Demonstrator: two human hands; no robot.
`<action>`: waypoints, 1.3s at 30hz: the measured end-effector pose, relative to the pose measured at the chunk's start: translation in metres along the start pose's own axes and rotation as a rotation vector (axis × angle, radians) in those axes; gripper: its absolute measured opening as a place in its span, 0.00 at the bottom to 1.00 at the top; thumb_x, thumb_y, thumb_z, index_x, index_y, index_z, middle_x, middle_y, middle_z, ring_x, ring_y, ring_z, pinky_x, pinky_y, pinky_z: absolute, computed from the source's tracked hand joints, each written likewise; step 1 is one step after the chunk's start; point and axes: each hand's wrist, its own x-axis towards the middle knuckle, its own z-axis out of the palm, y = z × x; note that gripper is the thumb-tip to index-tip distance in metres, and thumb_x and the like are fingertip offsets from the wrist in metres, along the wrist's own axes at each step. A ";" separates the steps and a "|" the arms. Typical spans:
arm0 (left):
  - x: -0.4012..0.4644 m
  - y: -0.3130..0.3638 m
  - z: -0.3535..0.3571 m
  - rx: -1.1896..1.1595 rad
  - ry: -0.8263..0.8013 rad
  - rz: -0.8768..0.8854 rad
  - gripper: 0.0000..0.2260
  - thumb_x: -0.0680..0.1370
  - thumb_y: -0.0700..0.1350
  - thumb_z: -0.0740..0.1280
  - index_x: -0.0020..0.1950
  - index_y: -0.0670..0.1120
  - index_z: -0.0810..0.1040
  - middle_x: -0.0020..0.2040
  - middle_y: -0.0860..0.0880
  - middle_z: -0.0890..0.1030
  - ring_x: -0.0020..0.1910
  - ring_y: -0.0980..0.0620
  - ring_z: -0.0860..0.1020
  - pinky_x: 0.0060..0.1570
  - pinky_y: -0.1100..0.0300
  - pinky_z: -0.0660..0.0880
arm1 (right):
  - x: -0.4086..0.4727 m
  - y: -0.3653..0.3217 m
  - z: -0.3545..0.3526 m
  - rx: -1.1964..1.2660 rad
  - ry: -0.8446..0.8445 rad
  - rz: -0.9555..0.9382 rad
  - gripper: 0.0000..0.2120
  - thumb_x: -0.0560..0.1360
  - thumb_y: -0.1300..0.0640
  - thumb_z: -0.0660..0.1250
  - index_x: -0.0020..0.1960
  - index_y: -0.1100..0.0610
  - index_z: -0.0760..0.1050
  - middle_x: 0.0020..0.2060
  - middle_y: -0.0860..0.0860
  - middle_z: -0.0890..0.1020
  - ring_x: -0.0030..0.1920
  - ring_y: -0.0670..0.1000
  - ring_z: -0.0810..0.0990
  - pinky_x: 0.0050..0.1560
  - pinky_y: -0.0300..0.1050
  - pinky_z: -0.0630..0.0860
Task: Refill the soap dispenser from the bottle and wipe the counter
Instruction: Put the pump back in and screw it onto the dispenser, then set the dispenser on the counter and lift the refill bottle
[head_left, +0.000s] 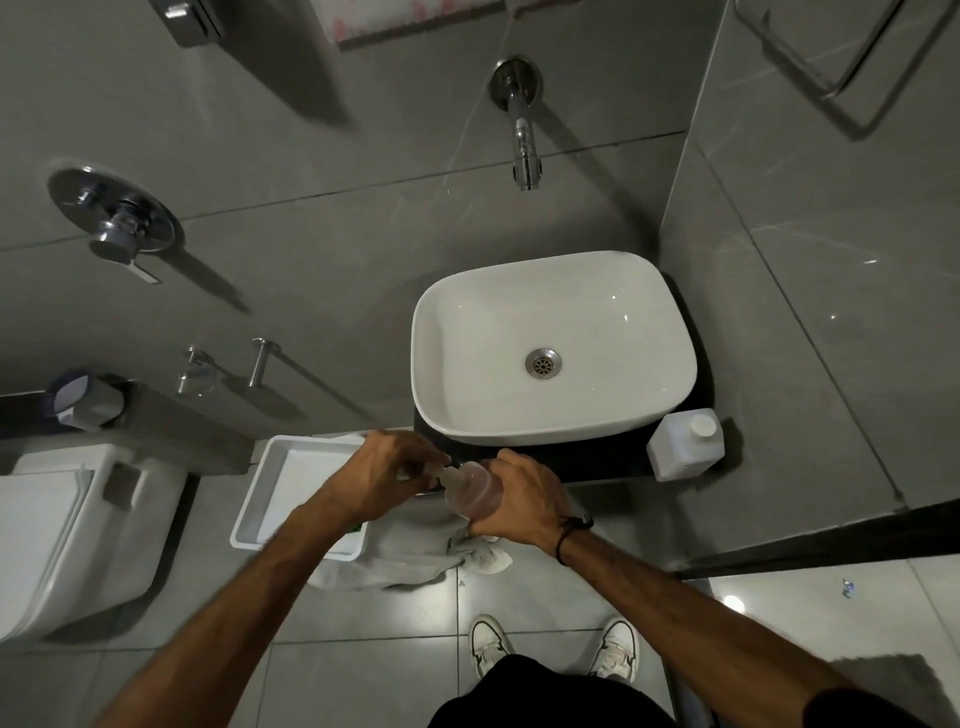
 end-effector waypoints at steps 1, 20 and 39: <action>-0.001 0.000 0.002 -0.038 0.030 -0.041 0.14 0.70 0.42 0.76 0.55 0.47 0.86 0.44 0.59 0.85 0.38 0.60 0.82 0.41 0.58 0.82 | 0.000 -0.001 0.003 0.008 0.007 0.008 0.31 0.54 0.34 0.77 0.52 0.48 0.79 0.43 0.43 0.75 0.41 0.46 0.75 0.39 0.42 0.73; 0.005 -0.095 0.087 -0.414 0.156 -0.328 0.21 0.77 0.40 0.73 0.69 0.47 0.77 0.59 0.49 0.84 0.56 0.53 0.82 0.58 0.51 0.81 | 0.056 -0.032 0.102 0.380 0.331 0.439 0.17 0.68 0.54 0.80 0.55 0.55 0.83 0.48 0.51 0.87 0.50 0.51 0.85 0.48 0.40 0.78; -0.002 -0.095 0.100 -0.458 0.184 -0.407 0.25 0.79 0.50 0.65 0.75 0.45 0.70 0.66 0.43 0.79 0.62 0.47 0.77 0.61 0.44 0.78 | -0.041 0.098 0.024 0.363 0.446 0.815 0.23 0.66 0.58 0.82 0.58 0.60 0.81 0.49 0.53 0.84 0.47 0.51 0.82 0.54 0.46 0.80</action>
